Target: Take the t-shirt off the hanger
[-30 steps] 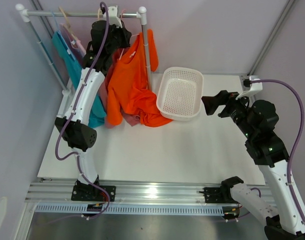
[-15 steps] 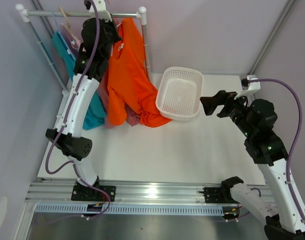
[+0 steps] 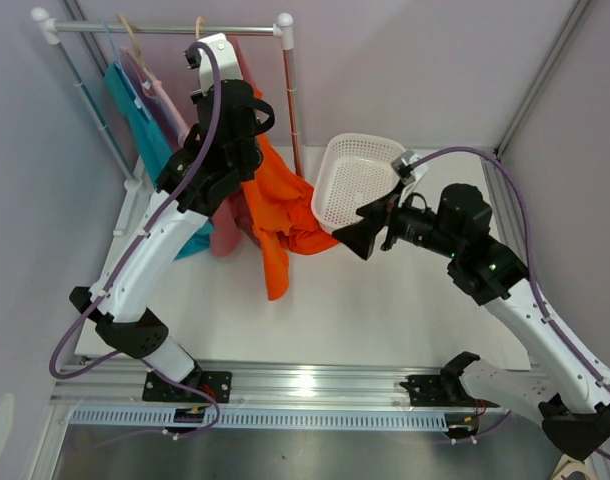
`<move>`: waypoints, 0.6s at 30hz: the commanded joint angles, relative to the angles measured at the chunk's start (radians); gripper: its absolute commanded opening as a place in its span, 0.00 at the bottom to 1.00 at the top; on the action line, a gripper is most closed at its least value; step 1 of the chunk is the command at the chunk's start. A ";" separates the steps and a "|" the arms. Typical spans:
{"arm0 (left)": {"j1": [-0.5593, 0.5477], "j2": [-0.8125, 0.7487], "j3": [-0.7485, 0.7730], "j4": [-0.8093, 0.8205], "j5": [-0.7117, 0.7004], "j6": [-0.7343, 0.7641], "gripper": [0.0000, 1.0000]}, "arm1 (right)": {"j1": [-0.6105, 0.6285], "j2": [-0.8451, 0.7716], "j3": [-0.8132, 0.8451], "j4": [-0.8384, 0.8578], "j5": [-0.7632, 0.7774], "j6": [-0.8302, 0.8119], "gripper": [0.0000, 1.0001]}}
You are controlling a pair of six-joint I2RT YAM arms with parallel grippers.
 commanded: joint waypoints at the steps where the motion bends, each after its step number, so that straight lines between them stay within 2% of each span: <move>1: -0.041 -0.038 0.018 0.016 -0.202 0.038 0.01 | 0.117 0.018 0.030 0.072 0.012 -0.042 0.99; 8: -0.091 0.005 0.061 0.020 -0.270 0.083 0.01 | 0.335 0.060 -0.028 0.164 0.193 -0.138 0.96; 12: -0.111 0.014 0.063 0.040 -0.259 0.081 0.01 | 0.428 0.107 -0.062 0.227 0.294 -0.181 0.94; 18: -0.133 0.014 0.063 0.029 -0.245 0.059 0.01 | 0.451 0.210 -0.067 0.350 0.316 -0.184 0.93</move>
